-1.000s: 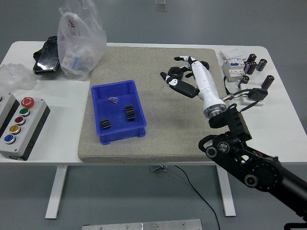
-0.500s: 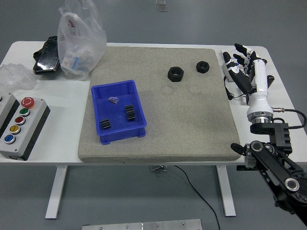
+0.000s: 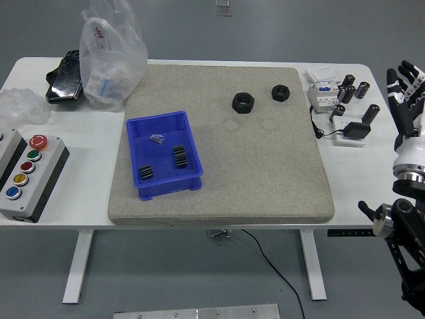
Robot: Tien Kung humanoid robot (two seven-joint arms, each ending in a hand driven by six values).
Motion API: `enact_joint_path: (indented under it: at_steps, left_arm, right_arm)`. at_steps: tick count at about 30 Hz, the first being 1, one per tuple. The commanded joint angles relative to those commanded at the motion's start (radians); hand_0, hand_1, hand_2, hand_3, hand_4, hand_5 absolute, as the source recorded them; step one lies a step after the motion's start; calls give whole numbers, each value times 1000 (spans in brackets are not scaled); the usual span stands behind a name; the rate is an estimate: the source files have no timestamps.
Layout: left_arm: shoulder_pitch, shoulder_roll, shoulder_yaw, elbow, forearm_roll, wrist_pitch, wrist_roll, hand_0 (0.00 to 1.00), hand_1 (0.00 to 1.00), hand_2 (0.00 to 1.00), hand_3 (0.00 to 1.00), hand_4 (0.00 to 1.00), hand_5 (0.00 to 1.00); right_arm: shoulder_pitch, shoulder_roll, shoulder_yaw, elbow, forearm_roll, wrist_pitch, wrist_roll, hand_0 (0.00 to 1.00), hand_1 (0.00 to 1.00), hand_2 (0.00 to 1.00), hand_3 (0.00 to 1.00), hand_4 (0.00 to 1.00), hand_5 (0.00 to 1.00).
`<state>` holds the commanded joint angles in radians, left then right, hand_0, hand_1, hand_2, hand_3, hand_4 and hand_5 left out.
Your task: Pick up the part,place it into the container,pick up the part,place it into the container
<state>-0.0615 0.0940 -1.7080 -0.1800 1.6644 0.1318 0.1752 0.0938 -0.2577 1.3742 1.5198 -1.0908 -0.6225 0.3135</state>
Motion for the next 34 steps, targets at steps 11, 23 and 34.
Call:
enact_joint_path:
  at_steps: [11, 23, 34]
  left_arm:
    - [-5, 15, 6, 0, 14, -5, 1, 752, 649, 604, 646, 663, 366]
    - [-4, 22, -3, 0, 25, -5, 3, 747, 699, 633, 647, 669, 357]
    - [1, 17, -27, 0, 32, -16, -16, 759, 746, 708, 744, 872, 605]
  right_arm:
    - [-22, 0, 34, 1, 40, 6, 32, 766, 734, 769, 745, 844, 606]
    - [-32, 4, 52, -14, 88, 25, 69, 783, 744, 780, 750, 848, 606]
    - [-34, 6, 58, -18, 94, 31, 71, 783, 748, 780, 753, 849, 604]
